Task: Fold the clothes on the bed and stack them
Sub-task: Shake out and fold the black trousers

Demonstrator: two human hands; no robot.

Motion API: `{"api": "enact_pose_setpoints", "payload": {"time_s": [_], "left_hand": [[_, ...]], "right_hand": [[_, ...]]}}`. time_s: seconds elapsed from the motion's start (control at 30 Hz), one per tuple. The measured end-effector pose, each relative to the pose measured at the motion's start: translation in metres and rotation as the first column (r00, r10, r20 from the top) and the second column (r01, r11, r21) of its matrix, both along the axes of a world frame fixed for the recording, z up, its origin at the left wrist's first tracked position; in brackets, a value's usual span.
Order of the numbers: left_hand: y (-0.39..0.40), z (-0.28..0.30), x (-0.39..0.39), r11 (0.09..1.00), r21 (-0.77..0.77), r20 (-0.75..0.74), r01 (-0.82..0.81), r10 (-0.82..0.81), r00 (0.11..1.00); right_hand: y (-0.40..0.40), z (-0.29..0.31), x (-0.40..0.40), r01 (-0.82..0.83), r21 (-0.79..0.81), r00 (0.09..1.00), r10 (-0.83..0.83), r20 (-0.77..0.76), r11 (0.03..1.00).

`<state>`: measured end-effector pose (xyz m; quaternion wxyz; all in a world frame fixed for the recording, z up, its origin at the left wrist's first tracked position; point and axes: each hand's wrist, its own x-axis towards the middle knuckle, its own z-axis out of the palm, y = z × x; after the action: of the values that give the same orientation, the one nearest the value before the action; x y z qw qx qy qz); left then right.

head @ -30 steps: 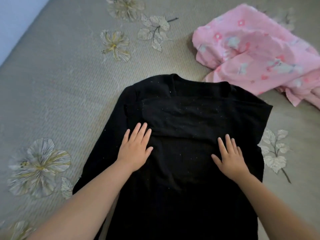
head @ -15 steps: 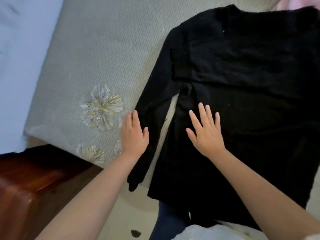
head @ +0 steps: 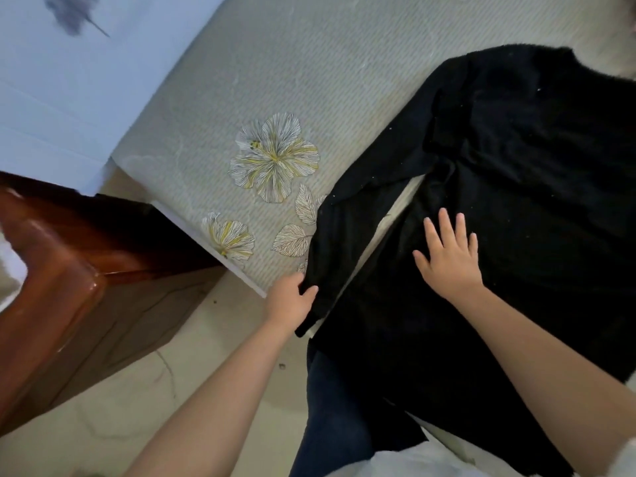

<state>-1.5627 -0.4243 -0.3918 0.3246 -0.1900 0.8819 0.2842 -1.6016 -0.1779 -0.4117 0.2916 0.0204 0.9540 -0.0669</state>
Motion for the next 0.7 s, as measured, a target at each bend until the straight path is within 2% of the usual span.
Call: {"api": "enact_pose_setpoints", "payload": {"time_s": [0.03,0.1,0.17,0.23,0.3,0.33,0.37,0.43,0.47,0.6,0.7], "left_hand": [[-0.001,0.002,-0.002,0.996,-0.072,-0.058,-0.043,0.038,0.998],[-0.009,0.014,-0.016,0.958,-0.173,-0.229,-0.227,0.185,0.956],[-0.020,0.030,-0.039,0.909,-0.125,-0.411,-0.398,0.318,0.855],[-0.028,0.048,-0.063,0.908,0.008,-0.594,-0.418,0.341,0.729],[-0.029,0.058,-0.077,0.935,0.041,-0.689,-0.351,0.281,0.668],[-0.028,0.057,-0.079,0.946,0.027,-0.673,-0.322,0.255,0.694],[-0.028,0.052,-0.078,0.955,0.003,-0.601,-0.297,0.239,0.763],[-0.028,0.033,-0.068,0.953,-0.019,-0.359,-0.301,0.275,0.892],[-0.028,0.024,-0.064,0.938,-0.006,-0.277,-0.346,0.331,0.902],[-0.026,0.010,-0.079,0.779,0.153,-0.144,-0.608,0.626,0.766],[-0.030,0.003,-0.117,0.742,0.169,-0.238,-0.649,0.670,0.703]], "right_hand": [[0.001,0.003,-0.001,-0.006,0.001,1.000,0.006,0.020,1.000],[0.003,0.008,-0.001,-0.031,0.006,0.998,0.031,0.055,0.999],[0.007,0.014,0.000,-0.053,0.017,0.996,0.051,0.079,0.998],[0.010,0.018,0.004,-0.058,0.022,0.993,0.055,0.106,0.998],[0.011,0.019,0.012,-0.057,0.033,0.991,0.052,0.126,0.998],[0.011,0.019,0.015,-0.058,0.043,0.990,0.052,0.134,0.997],[0.011,0.019,0.018,-0.059,0.054,0.989,0.051,0.142,0.997],[0.008,0.017,0.021,-0.058,0.076,0.988,0.046,0.148,0.995],[0.007,0.016,0.022,-0.055,0.087,0.989,0.042,0.144,0.995],[0.002,0.014,0.018,-0.060,0.124,0.990,0.043,0.135,0.990],[-0.003,0.017,0.009,-0.099,0.158,0.987,0.077,0.142,0.982]]}}
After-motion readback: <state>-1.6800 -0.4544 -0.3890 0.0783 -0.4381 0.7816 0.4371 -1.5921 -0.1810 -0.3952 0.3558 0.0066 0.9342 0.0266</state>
